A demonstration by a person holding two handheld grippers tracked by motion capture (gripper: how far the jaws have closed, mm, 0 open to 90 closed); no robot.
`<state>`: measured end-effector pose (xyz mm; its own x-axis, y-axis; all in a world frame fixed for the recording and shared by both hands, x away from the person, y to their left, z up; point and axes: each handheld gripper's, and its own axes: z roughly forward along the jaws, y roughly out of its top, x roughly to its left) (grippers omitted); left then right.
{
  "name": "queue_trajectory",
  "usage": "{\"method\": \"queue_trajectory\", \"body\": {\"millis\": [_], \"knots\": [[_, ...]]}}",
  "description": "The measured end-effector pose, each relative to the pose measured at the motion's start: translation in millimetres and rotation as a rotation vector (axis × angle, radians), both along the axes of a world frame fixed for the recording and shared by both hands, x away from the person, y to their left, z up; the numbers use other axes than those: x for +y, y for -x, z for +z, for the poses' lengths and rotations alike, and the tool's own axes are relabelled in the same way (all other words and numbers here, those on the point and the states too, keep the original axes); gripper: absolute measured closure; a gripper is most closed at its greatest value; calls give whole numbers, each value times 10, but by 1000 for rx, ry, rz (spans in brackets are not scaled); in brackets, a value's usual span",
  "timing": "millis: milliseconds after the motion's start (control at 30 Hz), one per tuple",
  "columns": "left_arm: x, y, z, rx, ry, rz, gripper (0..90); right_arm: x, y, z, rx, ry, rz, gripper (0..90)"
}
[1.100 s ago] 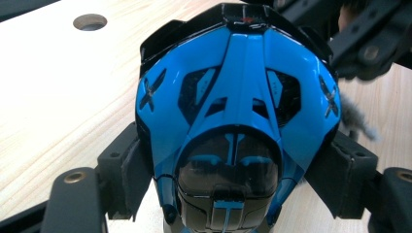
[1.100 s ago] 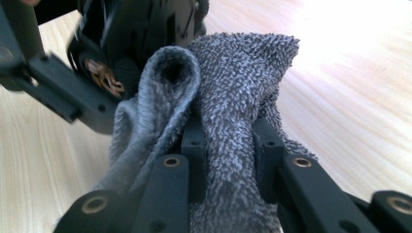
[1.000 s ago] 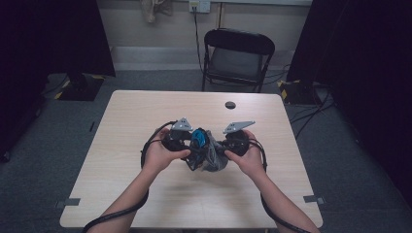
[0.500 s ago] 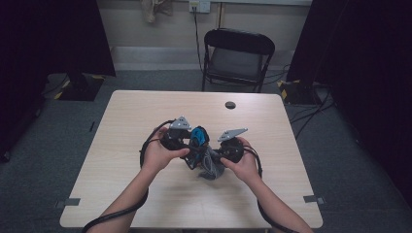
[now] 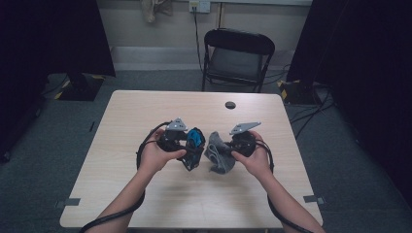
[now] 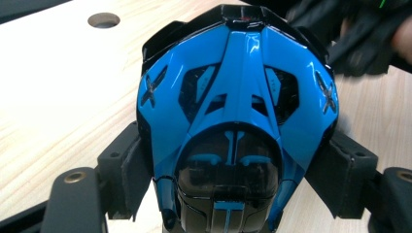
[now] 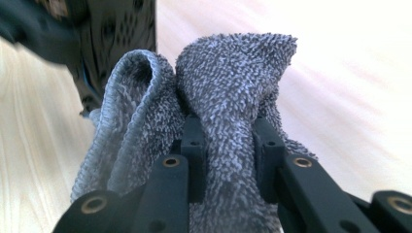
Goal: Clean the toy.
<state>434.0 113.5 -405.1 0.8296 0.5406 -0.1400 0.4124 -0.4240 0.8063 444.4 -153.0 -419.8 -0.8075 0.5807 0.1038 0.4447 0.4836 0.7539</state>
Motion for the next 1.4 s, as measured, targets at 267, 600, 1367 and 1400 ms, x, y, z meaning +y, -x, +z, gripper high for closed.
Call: {"method": "queue_trajectory", "body": {"millis": [267, 600, 1367, 1400], "knots": [[-54, 18, -37, 11, -9, -20, 247, -79, -80, 348, -53, -53, -25, 726], [-145, 17, -46, 15, -8, -39, 247, 154, -65, 425, -62, -64, 20, 726], [-75, -11, 76, -8, 21, -19, 247, 347, -5, -84, 17, -22, 46, 724], [-74, -13, 78, -9, 22, -17, 247, 352, -4, -100, 21, -23, 46, 724]]}}
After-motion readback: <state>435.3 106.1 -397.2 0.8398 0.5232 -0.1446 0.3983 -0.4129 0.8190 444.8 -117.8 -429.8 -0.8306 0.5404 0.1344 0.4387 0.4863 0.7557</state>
